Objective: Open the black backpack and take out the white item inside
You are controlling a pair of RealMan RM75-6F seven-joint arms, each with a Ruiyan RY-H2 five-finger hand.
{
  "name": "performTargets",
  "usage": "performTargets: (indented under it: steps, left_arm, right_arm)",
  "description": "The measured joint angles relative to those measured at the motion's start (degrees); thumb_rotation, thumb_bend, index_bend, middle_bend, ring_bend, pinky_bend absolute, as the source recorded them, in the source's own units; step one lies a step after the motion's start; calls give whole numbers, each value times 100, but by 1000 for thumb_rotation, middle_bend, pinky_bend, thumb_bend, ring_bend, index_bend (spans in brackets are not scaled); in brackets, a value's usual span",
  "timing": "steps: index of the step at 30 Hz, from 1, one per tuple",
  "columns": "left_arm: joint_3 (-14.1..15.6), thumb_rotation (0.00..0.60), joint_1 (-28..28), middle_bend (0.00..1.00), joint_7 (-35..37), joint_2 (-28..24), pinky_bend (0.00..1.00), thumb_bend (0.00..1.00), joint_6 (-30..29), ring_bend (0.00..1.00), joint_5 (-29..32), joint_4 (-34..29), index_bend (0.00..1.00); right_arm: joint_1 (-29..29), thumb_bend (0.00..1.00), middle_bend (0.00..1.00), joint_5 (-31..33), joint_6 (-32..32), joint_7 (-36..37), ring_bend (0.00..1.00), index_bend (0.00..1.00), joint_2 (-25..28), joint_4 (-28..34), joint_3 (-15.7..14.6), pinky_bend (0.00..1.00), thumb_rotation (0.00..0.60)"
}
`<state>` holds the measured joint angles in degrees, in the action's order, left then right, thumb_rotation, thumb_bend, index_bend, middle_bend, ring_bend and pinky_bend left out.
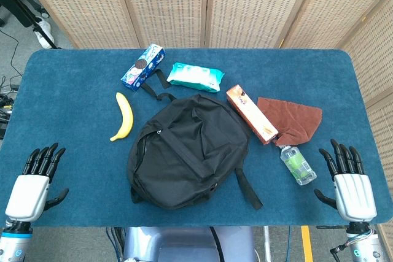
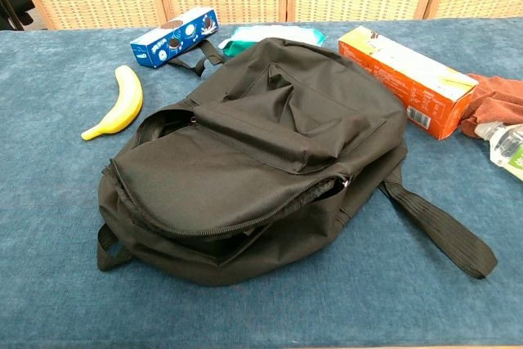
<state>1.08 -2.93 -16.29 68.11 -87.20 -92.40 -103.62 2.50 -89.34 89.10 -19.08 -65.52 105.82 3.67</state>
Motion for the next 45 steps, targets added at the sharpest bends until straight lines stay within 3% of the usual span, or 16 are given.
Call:
performTargets:
  steps: [4,13,21,24,33,45]
  left_arm:
    - [8,600,4,0,-9,5,0,211,-13,0,-35,23,0]
    - [9,600,5,0,5,-9,0,211,7,0,-12,-2,0]
    - [-21,600,3,0,9,-16,0,210,23,0,69,-29,0]
    - [-41,600,-2,0,4,-12,0,211,38,0,120,-30,0]
    - [-107,600,-28,0,31,-16,0,211,113,0,314,-7,0]
    - [-167,600,-86,0,35,2,0,211,224,0,496,34,0]
  right_arm:
    - [5,0,0,-42,0,68,0,37,-2,-27,-8,0,600]
    - [105,0,0,-389,-190,312,0,34,22,-87,-167,0,600]
    - [775,0,0,-1403,-1185,1500,0,44,116,-220,-627,0,600]
    - [1129,0,0,-1717,-1510,1641,0,45,61,-246,-676,0,600]
    - [1999,0,19,-2086,-2426,1298,0,94,-579,-182,-460,0,600]
    - [2935,0,127,-1626,-3496,557,0,152,-1827,-198,33,0,600]
